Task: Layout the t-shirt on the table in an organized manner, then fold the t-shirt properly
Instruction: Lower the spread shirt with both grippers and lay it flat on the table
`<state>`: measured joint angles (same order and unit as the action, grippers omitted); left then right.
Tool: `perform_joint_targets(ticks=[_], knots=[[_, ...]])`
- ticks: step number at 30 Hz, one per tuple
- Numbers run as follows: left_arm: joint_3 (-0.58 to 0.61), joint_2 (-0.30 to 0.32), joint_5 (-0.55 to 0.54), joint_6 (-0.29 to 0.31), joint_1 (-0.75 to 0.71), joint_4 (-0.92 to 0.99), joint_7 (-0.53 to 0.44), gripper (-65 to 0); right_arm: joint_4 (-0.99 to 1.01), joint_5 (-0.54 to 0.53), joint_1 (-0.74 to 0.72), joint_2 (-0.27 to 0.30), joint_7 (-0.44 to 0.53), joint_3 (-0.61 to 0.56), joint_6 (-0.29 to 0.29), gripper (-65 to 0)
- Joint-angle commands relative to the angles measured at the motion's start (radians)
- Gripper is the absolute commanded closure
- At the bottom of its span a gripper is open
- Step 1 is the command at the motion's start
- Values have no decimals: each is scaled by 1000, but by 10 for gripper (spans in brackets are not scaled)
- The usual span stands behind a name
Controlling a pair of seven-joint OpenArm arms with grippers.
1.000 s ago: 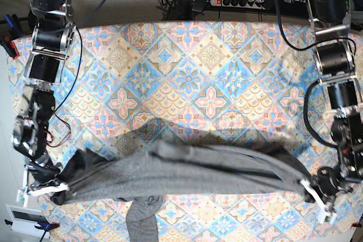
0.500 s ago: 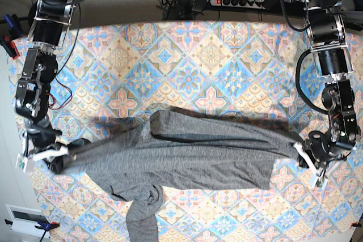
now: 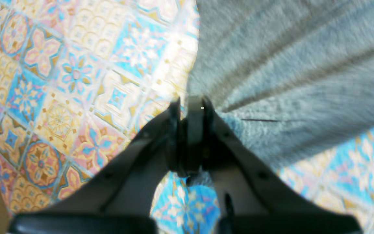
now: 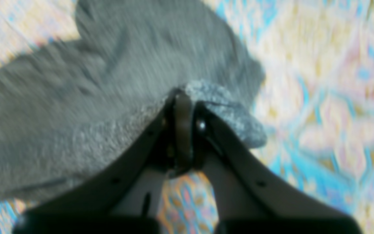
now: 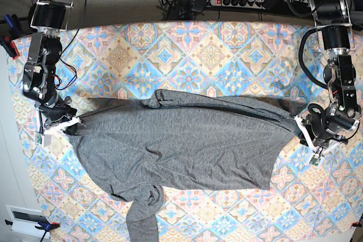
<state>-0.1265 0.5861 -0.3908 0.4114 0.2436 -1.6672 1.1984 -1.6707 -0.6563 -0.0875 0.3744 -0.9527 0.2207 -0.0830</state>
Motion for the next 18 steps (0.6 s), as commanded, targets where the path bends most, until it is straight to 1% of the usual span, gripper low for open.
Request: perform_joint_targets(ticks=[1,3,5,10,11,12,14,18], knots=[[-11,28,13,-3,7,-34,-12,0,-24,-4,-25,34,18,9,4,0],[-11,31,13,1,-22,-58,-9,0,-24,-4,-25,64,1,9,4,0],[-11,31,14,25,-68,-81,-9,0,-24,-4,-14,85,-12,9,4,0],[-11,44,13,70,-178,-100,-13,0,-24,-4,71,93,-16,9,4,0],[-11,44,13,76,-192,-106,-15,0,-24,-3,79,97,-16,9,4,0],[-11,44,13,82,-206,-109,-15,0,-24,-3,84,116,-16,4,4,0],[-9,44,13,88,-223,-110,-15,0,-21,-3,99,136,-16,-1,4,0],[-8,44,13,88,-258,-110,-16,0,-13,-4,130,139,-16,-2,4,0]])
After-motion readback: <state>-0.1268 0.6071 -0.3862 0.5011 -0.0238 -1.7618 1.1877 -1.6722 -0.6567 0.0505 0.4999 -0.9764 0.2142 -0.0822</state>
